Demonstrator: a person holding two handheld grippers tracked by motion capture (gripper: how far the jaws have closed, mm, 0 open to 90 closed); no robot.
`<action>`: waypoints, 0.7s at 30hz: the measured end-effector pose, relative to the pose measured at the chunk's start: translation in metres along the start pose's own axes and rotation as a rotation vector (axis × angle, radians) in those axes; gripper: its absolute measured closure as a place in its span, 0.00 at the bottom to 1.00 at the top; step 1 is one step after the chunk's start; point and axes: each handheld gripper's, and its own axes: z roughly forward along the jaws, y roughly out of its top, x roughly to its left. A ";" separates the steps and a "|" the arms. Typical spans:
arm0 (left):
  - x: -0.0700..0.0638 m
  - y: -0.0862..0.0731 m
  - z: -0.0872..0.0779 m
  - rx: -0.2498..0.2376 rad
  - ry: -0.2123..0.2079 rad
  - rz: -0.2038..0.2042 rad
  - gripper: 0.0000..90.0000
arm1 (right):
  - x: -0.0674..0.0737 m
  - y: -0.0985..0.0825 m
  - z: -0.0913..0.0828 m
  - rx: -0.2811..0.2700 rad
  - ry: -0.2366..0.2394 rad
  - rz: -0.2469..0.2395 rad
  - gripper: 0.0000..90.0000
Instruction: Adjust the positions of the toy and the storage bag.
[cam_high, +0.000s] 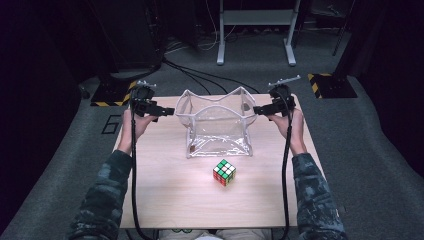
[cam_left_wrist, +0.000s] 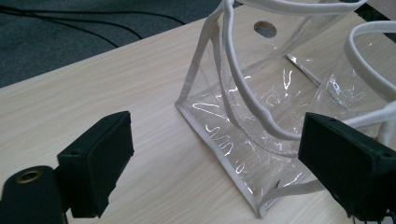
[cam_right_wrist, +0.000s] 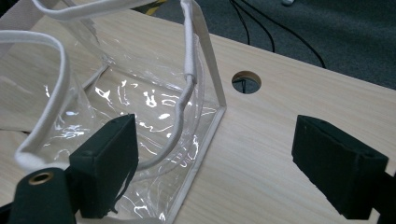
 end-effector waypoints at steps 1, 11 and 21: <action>0.000 -0.001 -0.002 -0.005 -0.001 0.000 0.09 | 0.001 -0.001 -0.003 -0.006 -0.002 -0.002 0.14; 0.001 -0.018 -0.022 -0.042 0.005 0.011 0.06 | 0.005 -0.018 -0.022 -0.022 -0.013 -0.031 0.06; -0.002 -0.046 -0.029 -0.065 0.022 0.018 0.06 | 0.011 -0.050 -0.031 -0.027 -0.026 -0.047 0.02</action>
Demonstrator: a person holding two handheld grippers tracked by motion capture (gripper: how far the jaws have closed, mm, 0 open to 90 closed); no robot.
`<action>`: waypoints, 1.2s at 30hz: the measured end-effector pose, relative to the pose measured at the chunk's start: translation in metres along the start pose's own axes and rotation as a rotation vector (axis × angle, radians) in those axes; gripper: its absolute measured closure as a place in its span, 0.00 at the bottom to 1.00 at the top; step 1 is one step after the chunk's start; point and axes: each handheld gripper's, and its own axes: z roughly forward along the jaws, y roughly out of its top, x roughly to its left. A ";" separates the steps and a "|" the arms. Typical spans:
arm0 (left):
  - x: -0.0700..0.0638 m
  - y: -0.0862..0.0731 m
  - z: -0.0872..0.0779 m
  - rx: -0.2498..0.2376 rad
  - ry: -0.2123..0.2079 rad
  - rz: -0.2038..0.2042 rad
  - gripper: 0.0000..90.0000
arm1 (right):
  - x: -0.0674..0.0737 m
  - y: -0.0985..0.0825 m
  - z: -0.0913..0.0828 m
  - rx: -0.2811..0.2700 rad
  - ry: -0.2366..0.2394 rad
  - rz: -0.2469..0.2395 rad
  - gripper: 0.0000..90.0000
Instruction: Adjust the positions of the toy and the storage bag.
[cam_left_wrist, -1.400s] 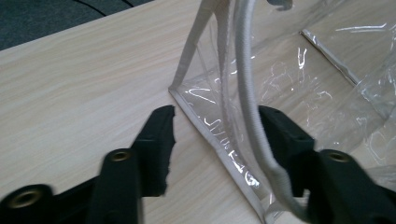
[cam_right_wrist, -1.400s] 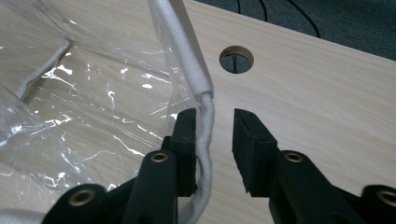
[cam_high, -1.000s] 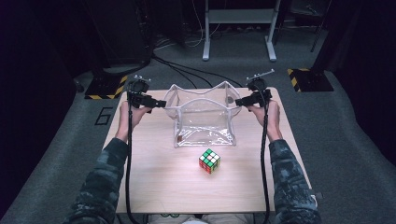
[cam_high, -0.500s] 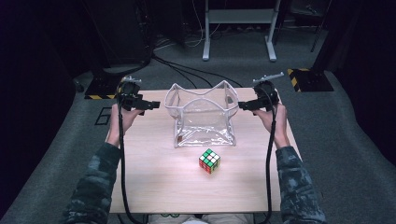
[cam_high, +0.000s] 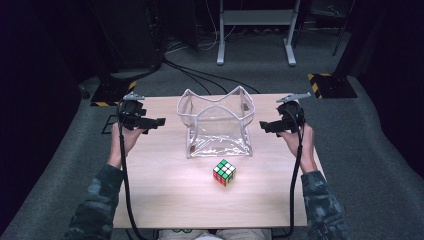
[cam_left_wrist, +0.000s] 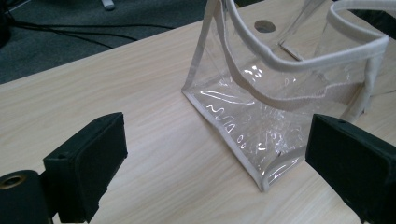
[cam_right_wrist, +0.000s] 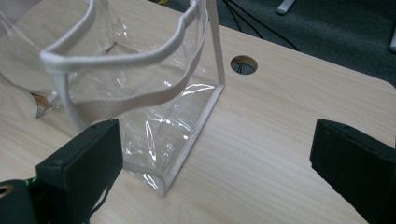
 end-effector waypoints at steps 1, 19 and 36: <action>0.000 0.000 0.000 0.000 0.000 0.000 0.06 | 0.001 -0.004 0.000 -0.002 0.000 -0.009 0.01; -0.001 -0.088 0.021 0.052 0.002 -0.054 0.06 | 0.033 -0.088 0.018 0.062 -0.033 -0.045 0.00; -0.026 -0.166 0.049 0.134 -0.042 -0.036 0.05 | 0.046 -0.179 0.046 0.130 -0.011 0.024 0.00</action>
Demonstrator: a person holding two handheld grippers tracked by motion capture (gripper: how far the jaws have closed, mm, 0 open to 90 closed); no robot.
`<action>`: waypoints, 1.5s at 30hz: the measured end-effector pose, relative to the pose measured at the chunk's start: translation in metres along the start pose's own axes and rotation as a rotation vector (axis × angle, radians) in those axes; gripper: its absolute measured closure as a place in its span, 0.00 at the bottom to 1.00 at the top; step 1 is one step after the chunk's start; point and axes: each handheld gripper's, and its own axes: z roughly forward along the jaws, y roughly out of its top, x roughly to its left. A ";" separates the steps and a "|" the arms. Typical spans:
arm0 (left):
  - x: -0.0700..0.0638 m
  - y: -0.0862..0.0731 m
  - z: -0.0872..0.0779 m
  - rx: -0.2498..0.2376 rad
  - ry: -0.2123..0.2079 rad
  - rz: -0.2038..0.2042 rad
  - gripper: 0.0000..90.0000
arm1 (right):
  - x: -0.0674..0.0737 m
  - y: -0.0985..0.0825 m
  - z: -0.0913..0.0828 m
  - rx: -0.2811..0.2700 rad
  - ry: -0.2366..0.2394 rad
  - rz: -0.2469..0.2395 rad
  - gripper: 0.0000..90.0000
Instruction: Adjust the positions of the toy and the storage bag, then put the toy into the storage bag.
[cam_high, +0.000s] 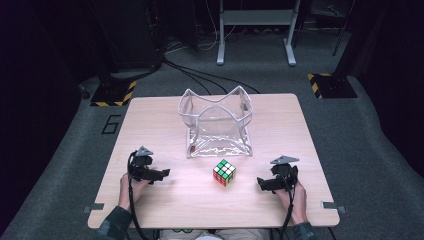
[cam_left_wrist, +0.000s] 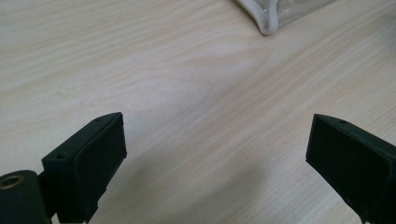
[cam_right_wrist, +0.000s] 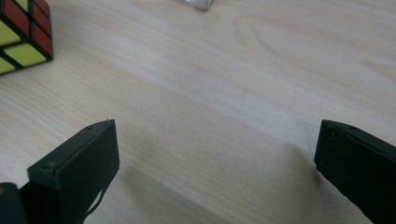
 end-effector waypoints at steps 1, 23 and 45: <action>0.000 -0.003 0.001 -0.008 -0.003 -0.003 0.05 | 0.002 -0.002 0.000 -0.009 -0.013 -0.008 0.00; -0.019 -0.018 0.013 -0.050 0.124 0.058 0.05 | 0.007 -0.008 -0.001 -0.050 -0.028 -0.012 0.00; -0.019 -0.018 0.013 -0.050 0.125 0.055 0.05 | 0.007 -0.009 -0.001 -0.051 -0.040 0.001 0.00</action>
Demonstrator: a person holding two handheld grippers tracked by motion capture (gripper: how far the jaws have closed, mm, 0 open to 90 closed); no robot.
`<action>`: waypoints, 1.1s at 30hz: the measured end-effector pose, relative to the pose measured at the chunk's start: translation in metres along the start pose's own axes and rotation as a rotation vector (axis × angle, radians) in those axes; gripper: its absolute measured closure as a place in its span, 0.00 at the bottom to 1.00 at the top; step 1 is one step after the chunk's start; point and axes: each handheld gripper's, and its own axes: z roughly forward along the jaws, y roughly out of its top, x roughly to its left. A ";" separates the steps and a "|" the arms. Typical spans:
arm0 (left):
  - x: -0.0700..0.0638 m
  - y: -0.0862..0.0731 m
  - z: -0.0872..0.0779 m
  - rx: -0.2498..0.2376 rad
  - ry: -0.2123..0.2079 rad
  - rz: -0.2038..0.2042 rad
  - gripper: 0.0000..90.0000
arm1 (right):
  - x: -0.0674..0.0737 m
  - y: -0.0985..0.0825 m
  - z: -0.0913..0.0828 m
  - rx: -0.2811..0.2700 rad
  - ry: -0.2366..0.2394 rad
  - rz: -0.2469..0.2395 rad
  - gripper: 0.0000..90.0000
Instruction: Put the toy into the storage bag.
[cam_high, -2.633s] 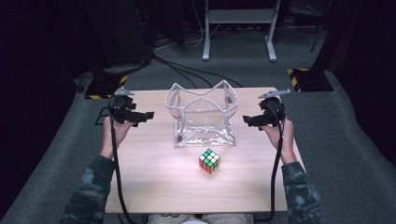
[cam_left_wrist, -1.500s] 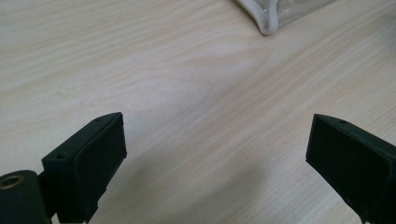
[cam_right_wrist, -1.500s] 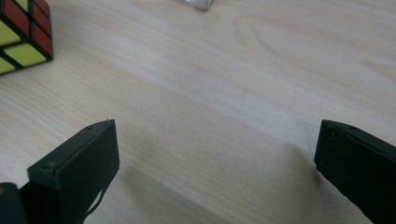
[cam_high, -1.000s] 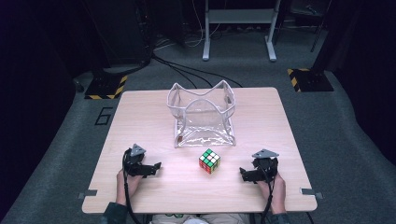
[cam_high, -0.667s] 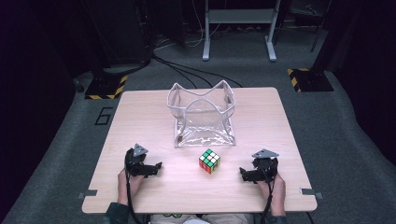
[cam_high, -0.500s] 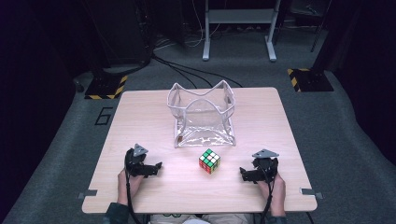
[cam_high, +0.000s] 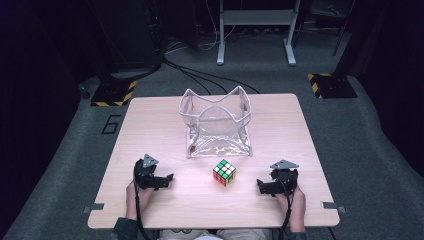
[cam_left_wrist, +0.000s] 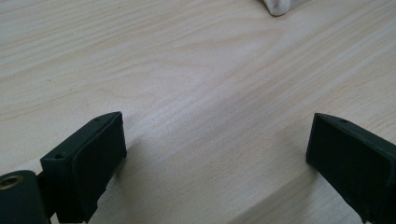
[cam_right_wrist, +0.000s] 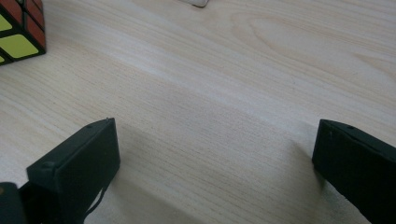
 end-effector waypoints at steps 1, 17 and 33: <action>0.000 0.000 0.000 0.000 0.001 0.000 0.05 | 0.000 0.000 0.000 0.000 -0.001 0.000 0.00; 0.000 0.000 -0.001 0.007 0.002 0.001 0.05 | 0.000 0.001 0.001 -0.007 0.000 0.000 0.00; 0.000 0.000 -0.001 0.007 0.002 0.001 0.05 | 0.012 0.017 -0.005 -0.022 0.052 -0.033 0.00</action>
